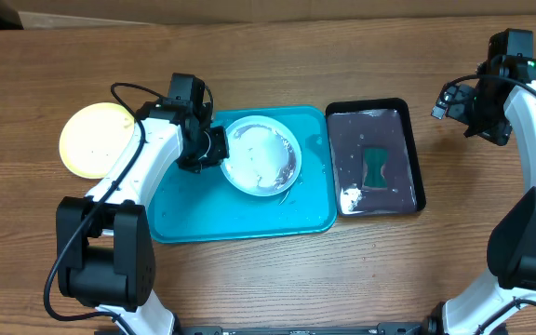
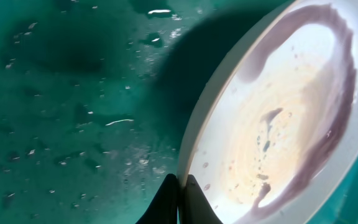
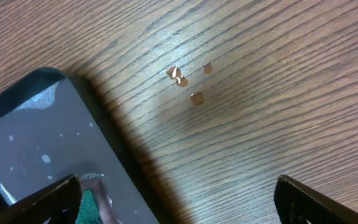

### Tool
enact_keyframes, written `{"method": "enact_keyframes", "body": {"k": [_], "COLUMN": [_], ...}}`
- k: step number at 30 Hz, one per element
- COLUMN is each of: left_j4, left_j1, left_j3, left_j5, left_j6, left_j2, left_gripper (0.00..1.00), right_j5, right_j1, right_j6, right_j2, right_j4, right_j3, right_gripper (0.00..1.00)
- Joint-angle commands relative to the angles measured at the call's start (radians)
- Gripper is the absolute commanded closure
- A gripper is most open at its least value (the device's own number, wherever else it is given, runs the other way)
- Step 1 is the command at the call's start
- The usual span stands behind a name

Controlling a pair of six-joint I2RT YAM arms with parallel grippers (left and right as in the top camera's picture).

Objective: Clean dirty plates on tray and stack at the side
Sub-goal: 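Tilt the white plate up by its rim with the left gripper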

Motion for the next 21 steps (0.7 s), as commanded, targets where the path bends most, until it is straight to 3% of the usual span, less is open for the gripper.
{"method": "enact_keyframes", "body": {"k": [1,21], "left_j4": [0.010,0.050], "left_j1": [-0.005,-0.005], "left_j3": [0.020,0.019], "left_j5": [0.121,0.505], "left_j6": [0.052,0.134], "left_j2": [0.008,0.008], "left_gripper": [0.96,0.96], "right_j5": [0.003,0.003], "right_j1": [-0.002,-0.002], "right_j6": [0.000,0.000], "right_j2": [-0.007,-0.007], "right_j4": [0.005,0.005], "right_j3": [0.014,0.014], "right_gripper": [0.00,0.00]}}
